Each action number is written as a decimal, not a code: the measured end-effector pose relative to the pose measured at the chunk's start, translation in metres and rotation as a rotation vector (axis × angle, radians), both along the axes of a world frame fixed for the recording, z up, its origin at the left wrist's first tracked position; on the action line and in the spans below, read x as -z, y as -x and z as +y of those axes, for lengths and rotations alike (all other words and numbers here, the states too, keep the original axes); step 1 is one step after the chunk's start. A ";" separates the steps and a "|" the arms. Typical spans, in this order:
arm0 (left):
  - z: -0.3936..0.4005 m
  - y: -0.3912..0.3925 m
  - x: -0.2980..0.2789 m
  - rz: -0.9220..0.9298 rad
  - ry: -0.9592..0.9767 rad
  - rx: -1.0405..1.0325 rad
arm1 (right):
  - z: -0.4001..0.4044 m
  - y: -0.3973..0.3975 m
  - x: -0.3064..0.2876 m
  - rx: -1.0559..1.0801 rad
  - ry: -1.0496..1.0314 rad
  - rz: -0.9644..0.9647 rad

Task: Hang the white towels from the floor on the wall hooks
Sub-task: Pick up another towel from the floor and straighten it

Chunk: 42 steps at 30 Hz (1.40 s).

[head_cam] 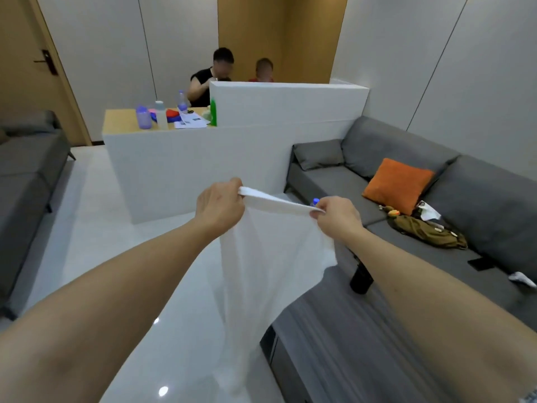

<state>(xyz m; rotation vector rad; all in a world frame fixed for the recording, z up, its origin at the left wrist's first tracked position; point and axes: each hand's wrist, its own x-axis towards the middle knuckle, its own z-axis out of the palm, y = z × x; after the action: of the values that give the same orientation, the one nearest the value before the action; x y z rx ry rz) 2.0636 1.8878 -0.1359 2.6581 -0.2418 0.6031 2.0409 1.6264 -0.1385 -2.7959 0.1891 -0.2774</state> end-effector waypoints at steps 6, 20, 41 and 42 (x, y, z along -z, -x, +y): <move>-0.021 -0.081 -0.065 -0.110 -0.003 -0.120 | -0.028 -0.093 -0.054 -0.030 -0.018 -0.294; -0.148 -0.032 0.005 -0.131 -0.019 -0.347 | -0.185 -0.104 0.005 -0.289 -0.057 -0.418; -0.307 0.103 -0.025 -0.105 -0.156 -0.551 | -0.353 -0.022 -0.016 -0.394 -0.123 -0.429; -0.308 0.106 -0.032 -0.118 -0.153 -0.547 | -0.355 -0.018 -0.022 -0.384 -0.120 -0.445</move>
<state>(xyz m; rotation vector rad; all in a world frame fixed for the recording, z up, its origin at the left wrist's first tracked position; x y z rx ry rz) 1.9577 1.5802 -0.1040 2.8420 0.4412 0.9401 2.0590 1.2716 -0.1168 -2.5041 -0.4142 -0.7454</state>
